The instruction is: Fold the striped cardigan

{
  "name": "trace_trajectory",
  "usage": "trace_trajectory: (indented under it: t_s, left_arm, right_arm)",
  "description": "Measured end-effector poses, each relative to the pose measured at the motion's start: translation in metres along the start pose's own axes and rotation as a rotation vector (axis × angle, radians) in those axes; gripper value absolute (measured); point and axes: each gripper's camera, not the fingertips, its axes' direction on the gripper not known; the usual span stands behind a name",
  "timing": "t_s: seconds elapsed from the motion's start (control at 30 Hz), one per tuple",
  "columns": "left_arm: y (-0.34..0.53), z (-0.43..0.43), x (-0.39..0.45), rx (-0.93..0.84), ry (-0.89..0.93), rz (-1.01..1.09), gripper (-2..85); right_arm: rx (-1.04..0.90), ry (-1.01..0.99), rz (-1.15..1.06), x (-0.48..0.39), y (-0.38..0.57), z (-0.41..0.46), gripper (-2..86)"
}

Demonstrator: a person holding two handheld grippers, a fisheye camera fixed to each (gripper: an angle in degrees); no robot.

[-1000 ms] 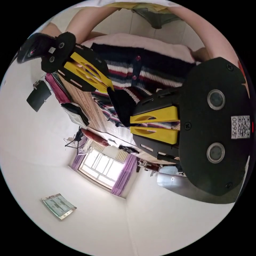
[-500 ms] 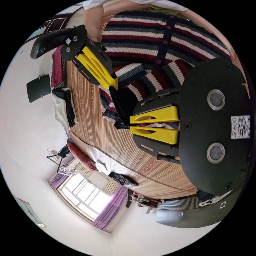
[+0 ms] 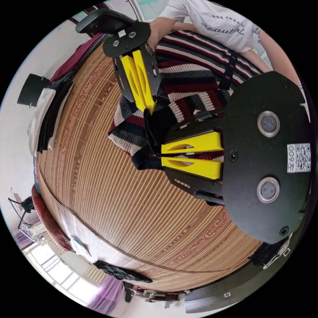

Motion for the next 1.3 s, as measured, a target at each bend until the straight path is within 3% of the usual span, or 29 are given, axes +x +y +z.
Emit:
trace_trajectory:
  t_s: [0.17,0.23,0.33,0.53,0.67,0.83,0.93,1.07,1.2,1.3]
  left_arm:
    - [0.0,0.034,-0.052,-0.056,0.016,-0.174,11.2]
    - [0.019,0.026,-0.08,0.039,0.03,-0.315,13.0]
    - [0.049,0.019,-0.096,0.035,0.064,-0.337,11.7]
    - [0.198,0.004,-0.068,0.107,0.128,-0.253,7.0]
    - [0.331,0.024,-0.058,0.099,0.083,-0.355,7.7]
    - [0.448,0.065,-0.095,0.238,0.225,-0.568,10.5]
    - [0.462,0.086,-0.106,0.264,0.288,-0.573,11.4]
    - [0.469,0.126,-0.119,0.229,0.307,-0.542,13.1]
    - [0.491,0.133,-0.127,0.379,0.33,-0.524,11.9]
    - [0.498,0.16,-0.141,0.327,0.399,-0.549,8.5]
  right_arm:
    - [-0.108,-0.051,0.081,0.034,-0.035,0.009,-0.8]
    - [-0.091,-0.071,0.096,0.04,-0.041,0.001,-0.8]
    - [-0.036,-0.009,0.118,0.042,-0.051,-0.03,-0.8]
    - [-0.048,0.018,-0.033,0.019,-0.037,-0.105,-0.8]
    - [-0.029,0.021,-0.054,0.011,-0.017,-0.142,-0.1]
    - [-0.003,-0.298,-0.122,-0.033,-0.037,-0.147,4.3]
    - [-0.078,-0.363,-0.216,-0.089,-0.056,-0.125,4.9]
    - [-0.12,-0.302,-0.311,-0.155,-0.064,-0.111,5.0]
    - [-0.125,-0.282,-0.307,-0.178,-0.074,-0.109,4.8]
    - [-0.144,-0.299,-0.291,-0.19,-0.087,-0.106,4.7]
